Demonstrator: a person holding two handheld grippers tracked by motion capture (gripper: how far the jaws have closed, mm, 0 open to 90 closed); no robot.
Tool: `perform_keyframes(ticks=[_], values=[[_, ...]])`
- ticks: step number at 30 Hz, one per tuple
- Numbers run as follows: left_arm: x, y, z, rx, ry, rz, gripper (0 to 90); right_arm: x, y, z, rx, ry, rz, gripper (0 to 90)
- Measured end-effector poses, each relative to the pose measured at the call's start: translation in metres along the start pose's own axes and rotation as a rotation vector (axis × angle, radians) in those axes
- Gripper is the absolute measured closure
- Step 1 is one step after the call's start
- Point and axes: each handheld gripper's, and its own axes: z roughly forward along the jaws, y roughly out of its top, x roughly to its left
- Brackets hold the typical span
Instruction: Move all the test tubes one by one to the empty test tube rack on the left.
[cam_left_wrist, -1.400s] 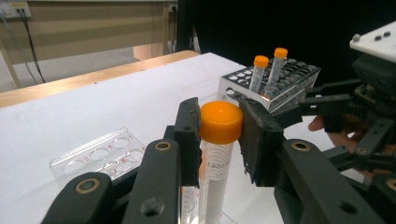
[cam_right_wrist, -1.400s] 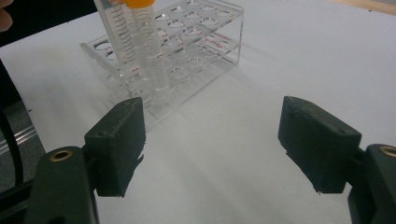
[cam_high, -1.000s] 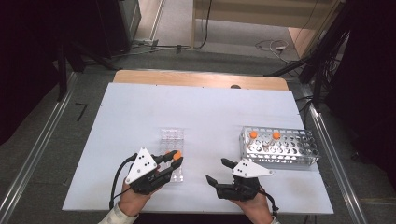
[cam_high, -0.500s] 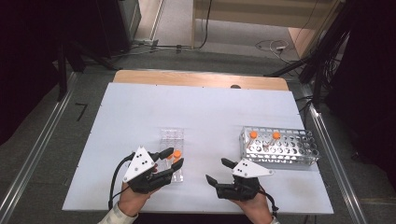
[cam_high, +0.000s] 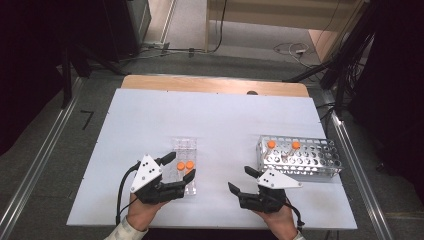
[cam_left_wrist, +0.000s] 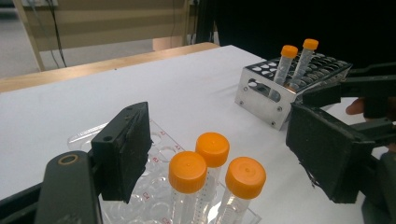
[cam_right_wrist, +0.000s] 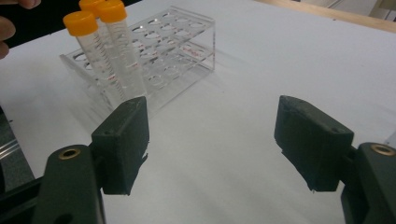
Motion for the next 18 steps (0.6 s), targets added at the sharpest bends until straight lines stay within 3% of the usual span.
perform_keyframes(ticks=[7, 18], values=[[0.001, 0.000, -0.001, -0.012, 0.011, -0.011, 22.1, -0.016, 0.000, -0.013, -0.029, -0.054, 0.027, 24.7], [0.003, 0.000, -0.001, -0.011, 0.022, -0.017, 20.8, -0.059, -0.005, -0.037, -0.073, -0.214, 0.084, 24.7]])
